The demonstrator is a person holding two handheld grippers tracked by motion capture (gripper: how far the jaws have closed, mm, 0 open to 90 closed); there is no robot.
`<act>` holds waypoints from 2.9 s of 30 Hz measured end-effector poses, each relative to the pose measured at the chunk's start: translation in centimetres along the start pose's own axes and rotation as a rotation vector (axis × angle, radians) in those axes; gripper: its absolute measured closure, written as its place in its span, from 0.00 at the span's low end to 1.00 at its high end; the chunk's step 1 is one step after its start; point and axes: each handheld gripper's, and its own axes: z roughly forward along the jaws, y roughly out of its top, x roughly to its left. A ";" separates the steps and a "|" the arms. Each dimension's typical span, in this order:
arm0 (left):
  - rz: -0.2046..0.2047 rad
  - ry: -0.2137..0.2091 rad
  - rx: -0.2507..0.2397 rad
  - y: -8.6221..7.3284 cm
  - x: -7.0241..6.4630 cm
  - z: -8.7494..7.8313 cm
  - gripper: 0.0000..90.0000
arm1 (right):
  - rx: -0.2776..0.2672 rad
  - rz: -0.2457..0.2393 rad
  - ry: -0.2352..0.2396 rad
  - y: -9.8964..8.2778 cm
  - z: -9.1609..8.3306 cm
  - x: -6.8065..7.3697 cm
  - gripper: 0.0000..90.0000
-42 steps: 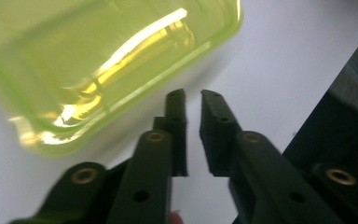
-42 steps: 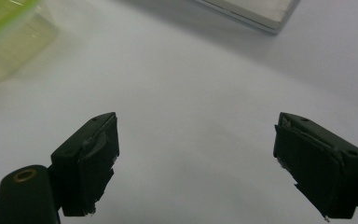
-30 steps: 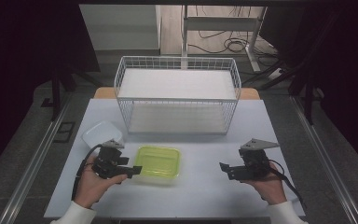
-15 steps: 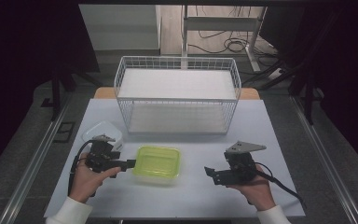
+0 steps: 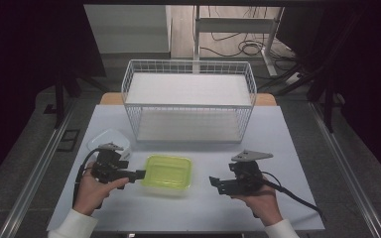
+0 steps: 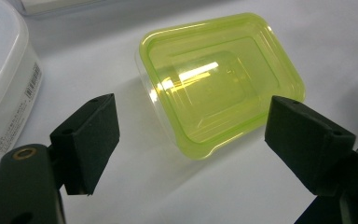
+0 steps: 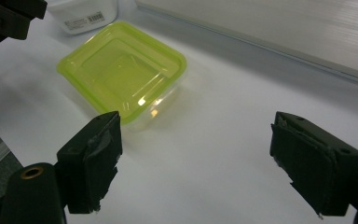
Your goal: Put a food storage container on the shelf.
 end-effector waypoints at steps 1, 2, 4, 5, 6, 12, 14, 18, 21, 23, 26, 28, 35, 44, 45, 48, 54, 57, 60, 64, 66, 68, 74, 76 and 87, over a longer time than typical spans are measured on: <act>0.000 0.000 0.000 0.0 0.0 0.0 0.20 | 0.000 0.000 0.000 0.0 0.0 0.0 0.19; -0.005 -0.003 -0.004 0.0 0.2 -0.1 0.20 | 0.000 0.000 0.002 0.1 0.2 0.1 0.19; -0.023 -0.006 -0.017 0.0 0.4 -0.3 0.20 | -0.004 0.009 0.010 0.4 0.5 0.3 0.19; -0.026 -0.007 -0.018 0.1 0.6 -0.2 0.21 | -0.002 0.018 0.013 0.5 0.7 0.3 0.20; -0.025 -0.009 -0.014 0.1 0.6 -0.1 0.21 | 0.005 0.016 0.015 0.4 1.0 0.4 0.20; -0.031 -0.036 -0.001 0.0 0.9 0.5 0.26 | 0.044 0.006 0.031 0.3 2.4 0.5 0.20; -0.040 -0.028 0.007 0.2 0.8 1.2 0.26 | 0.041 0.006 0.030 0.2 2.3 0.4 0.20; -0.055 -0.026 -0.004 0.2 0.8 1.4 0.27 | 0.054 -0.004 0.013 -0.1 2.2 0.4 0.20; -0.068 -0.034 0.004 0.2 1.0 1.8 0.30 | 0.057 -0.003 0.028 -0.3 2.4 0.7 0.20; -0.076 -0.044 0.004 0.3 1.1 2.1 0.32 | 0.057 0.003 0.031 -0.3 2.6 0.7 0.20; -0.109 -0.053 0.006 0.1 1.7 2.6 0.33 | 0.053 0.021 0.038 -0.1 2.9 0.6 0.20; -0.127 -0.059 0.019 0.0 2.0 3.0 0.35 | 0.052 0.034 0.044 0.0 3.3 0.6 0.20; -0.158 -0.074 0.024 -0.2 2.5 3.9 0.43 | 0.059 0.118 0.124 0.6 5.1 0.3 0.23; -0.205 -0.110 0.049 0.0 3.0 5.2 0.49 | 0.072 0.187 0.155 1.5 7.6 0.2 0.25; -0.204 -0.114 0.054 0.0 3.0 5.3 0.49 | 0.078 0.200 0.154 1.6 8.1 0.1 0.25; -0.231 -0.142 0.052 0.0 3.2 5.5 0.50 | 0.092 0.244 0.151 1.5 9.3 -0.3 0.29; -0.269 -0.185 0.040 0.1 3.9 5.7 0.53 | 0.119 0.282 0.154 0.9 10.6 -0.3 0.37; -0.264 -0.198 0.064 0.0 3.9 6.2 0.56 | 0.125 0.300 0.175 0.6 11.2 -0.3 0.42; -0.268 -0.215 0.074 -0.1 4.1 6.4 0.60 | 0.113 0.372 0.230 0.0 11.7 -0.9 0.56; -0.288 -0.274 0.077 -0.1 4.4 6.7 0.67 | 0.109 0.422 0.285 -0.5 12.2 -1.3 0.68; -0.305 -0.290 0.075 -0.1 4.4 6.7 0.69 | 0.113 0.446 0.300 -0.7 12.4 -1.3 0.72; -0.315 -0.291 0.062 -0.1 4.2 6.5 0.71 | 0.108 0.448 0.295 -0.8 12.3 -1.5 0.75; -0.287 -0.266 0.049 -0.2 3.6 6.2 0.74 | 0.088 0.457 0.271 -0.6 11.6 -1.4 0.81; -0.276 -0.251 0.043 -0.3 3.5 6.2 0.83 | 0.078 0.452 0.266 -0.5 11.3 -1.4 0.84; -0.247 -0.242 -0.009 -0.2 2.4 5.7 0.86 | 0.037 0.419 0.257 0.0 9.8 -1.4 0.86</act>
